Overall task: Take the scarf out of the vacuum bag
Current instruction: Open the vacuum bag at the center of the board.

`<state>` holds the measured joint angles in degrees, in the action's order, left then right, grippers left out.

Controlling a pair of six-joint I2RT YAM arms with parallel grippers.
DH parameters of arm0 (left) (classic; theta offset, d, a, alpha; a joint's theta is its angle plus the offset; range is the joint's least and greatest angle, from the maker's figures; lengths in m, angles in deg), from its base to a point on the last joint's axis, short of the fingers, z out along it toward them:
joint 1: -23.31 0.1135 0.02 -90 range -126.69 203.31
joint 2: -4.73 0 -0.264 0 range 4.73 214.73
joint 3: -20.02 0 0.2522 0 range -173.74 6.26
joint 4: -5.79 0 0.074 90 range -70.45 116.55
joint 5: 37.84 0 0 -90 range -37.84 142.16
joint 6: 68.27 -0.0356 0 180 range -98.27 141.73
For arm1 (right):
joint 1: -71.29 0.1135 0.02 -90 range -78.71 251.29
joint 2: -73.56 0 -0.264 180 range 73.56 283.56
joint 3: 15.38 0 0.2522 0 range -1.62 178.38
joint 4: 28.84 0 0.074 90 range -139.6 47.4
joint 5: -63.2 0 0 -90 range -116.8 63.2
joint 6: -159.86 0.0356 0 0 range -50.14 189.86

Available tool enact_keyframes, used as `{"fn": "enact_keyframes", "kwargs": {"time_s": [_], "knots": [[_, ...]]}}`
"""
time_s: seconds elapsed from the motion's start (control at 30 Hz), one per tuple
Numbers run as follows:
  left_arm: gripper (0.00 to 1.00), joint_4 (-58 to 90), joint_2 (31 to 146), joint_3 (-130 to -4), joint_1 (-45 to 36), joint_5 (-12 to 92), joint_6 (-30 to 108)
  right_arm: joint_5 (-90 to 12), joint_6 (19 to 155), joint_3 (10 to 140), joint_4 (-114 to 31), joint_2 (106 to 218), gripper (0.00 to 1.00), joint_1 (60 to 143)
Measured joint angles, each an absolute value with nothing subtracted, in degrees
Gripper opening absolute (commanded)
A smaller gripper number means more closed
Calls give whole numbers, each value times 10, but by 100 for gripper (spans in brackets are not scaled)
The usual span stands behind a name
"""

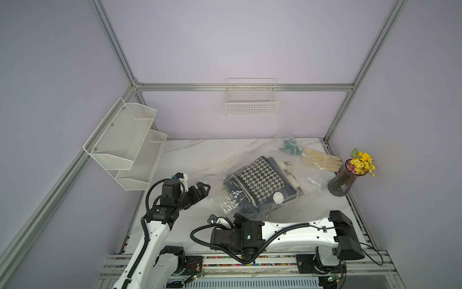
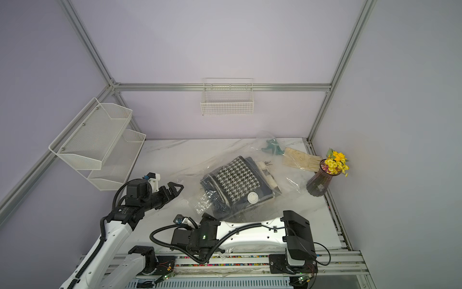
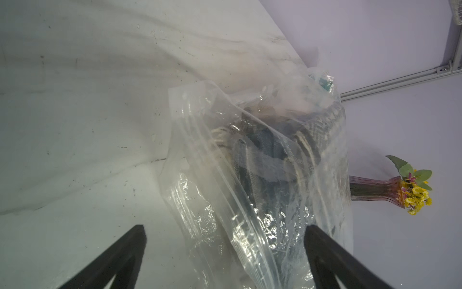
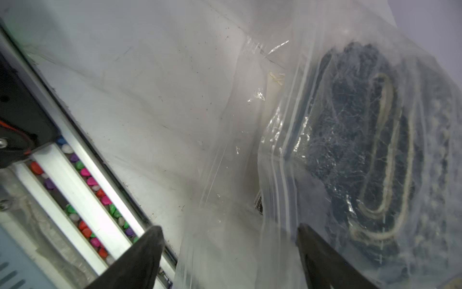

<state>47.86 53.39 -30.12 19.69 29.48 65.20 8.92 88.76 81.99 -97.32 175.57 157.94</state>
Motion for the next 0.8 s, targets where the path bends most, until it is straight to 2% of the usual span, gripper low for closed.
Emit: {"fn": "enact_keyframes", "kwargs": {"time_s": [0.13, 0.2, 0.3, 0.47, 0.57, 0.67, 0.8], "knots": [[100, 471, 540, -301, 207, 286, 663, 159, 920, 829, -1012, 1792, 61, 1585], [100, 469, 539, -301, 210, 283, 667, 188, 932, 830, -1027, 1799, 49, 1584], [100, 469, 538, -301, 214, 280, 668, 228, 949, 834, -1046, 1799, 37, 1584], [100, 466, 533, -298, 218, 277, 673, 266, 957, 845, -1058, 1799, 27, 1584], [100, 459, 529, -287, 219, 273, 677, 272, 949, 851, -1060, 1799, 17, 1584], [100, 455, 529, -275, 221, 273, 683, 272, 935, 853, -1055, 1793, 7, 1583], [100, 448, 529, -264, 224, 272, 692, 246, 908, 852, -1037, 1769, 0, 1572]]}}
